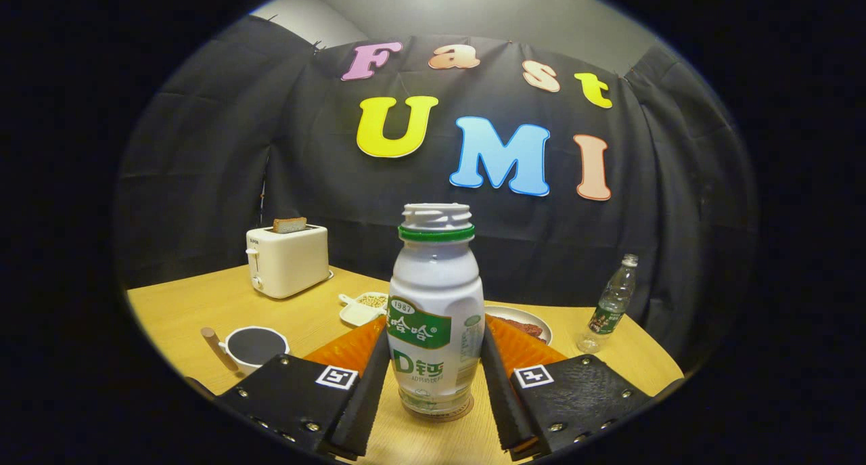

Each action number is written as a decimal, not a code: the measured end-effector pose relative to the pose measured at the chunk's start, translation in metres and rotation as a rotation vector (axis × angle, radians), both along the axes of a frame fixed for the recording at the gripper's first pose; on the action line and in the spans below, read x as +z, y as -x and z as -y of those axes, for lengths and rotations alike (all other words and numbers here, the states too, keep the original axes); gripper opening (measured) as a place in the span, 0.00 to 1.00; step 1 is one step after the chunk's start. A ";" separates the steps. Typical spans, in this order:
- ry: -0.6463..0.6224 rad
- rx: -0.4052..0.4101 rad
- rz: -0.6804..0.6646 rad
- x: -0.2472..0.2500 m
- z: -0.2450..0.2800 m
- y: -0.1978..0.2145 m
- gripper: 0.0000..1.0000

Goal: Take the bottle from table, then pour the juice into the cup, finally place the bottle on the coaster

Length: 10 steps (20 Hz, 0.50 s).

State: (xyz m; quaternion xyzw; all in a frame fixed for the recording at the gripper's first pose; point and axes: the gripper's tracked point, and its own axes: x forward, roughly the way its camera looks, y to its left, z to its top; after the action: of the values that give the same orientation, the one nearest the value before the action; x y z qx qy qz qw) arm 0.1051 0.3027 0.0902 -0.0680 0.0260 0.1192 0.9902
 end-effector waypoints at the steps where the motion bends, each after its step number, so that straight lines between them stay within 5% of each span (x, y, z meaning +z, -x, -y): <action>1: 0.000 -0.009 -0.002 -0.003 0.003 -0.003 0.69; 10: -0.036 -0.026 -0.057 -0.035 0.011 -0.029 0.69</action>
State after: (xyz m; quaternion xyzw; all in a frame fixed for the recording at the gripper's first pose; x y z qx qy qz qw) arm 0.1345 0.2912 0.0552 -0.0464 0.0528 0.1088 0.9916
